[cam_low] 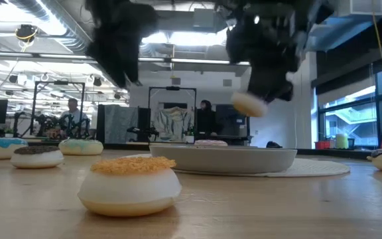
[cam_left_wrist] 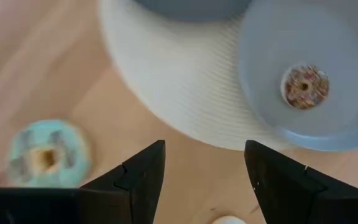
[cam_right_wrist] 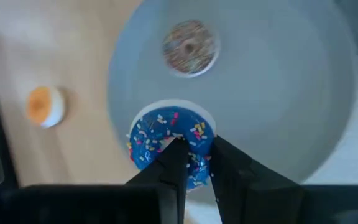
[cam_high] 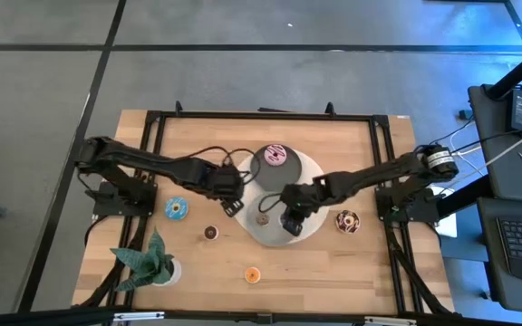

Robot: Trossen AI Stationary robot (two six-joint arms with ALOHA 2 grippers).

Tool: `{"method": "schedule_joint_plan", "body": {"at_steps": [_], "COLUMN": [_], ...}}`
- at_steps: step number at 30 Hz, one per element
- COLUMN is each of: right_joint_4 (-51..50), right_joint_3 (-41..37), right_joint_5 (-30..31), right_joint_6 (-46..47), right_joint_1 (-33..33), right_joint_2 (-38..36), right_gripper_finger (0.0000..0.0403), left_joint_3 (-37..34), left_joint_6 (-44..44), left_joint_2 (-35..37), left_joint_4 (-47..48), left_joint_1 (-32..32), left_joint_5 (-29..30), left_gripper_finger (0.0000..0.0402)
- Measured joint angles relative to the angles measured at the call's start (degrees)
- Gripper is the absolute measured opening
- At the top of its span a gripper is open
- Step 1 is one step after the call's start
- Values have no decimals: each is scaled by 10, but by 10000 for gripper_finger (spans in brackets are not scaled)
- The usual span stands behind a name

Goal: Pick & Place donuts
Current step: Put the small blue donut on the gray plate

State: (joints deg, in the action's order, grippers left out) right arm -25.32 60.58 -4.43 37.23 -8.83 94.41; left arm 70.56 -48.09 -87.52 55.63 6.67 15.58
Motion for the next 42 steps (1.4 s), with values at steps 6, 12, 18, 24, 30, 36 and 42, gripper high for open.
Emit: {"method": "schedule_joint_plan", "body": {"at_steps": [6, 12, 18, 24, 30, 36, 42], "right_joint_4": [22, 31, 41, 46, 45, 38, 32], "right_joint_3": [0, 0, -1, -1, -1, -1, -1], "right_joint_5": [-2, 1, 3, 22, 29, 24, 24], "right_joint_6": [-40, -46, -44, -31, -32, -46, -44], "right_joint_1": [11, 13, 16, 16, 16, 15, 24], "right_joint_2": [34, 71, 96, 94, 93, 93, 93], "right_gripper_finger": [62, 58, 58, 58, 58, 74, 135], "left_joint_3": [-33, -77, -98, -104, -104, -104, -104], "left_joint_6": [-83, -128, -144, -143, -143, -143, -143], "left_joint_2": [105, 169, 177, 173, 173, 173, 173], "left_joint_4": [7, -42, -55, -76, -79, -79, -79], "left_joint_1": [43, 80, 94, 95, 95, 95, 95], "left_joint_5": [84, 161, 162, 158, 160, 155, 155], "left_gripper_finger": [219, 216, 216, 219, 215, 217, 216]}}
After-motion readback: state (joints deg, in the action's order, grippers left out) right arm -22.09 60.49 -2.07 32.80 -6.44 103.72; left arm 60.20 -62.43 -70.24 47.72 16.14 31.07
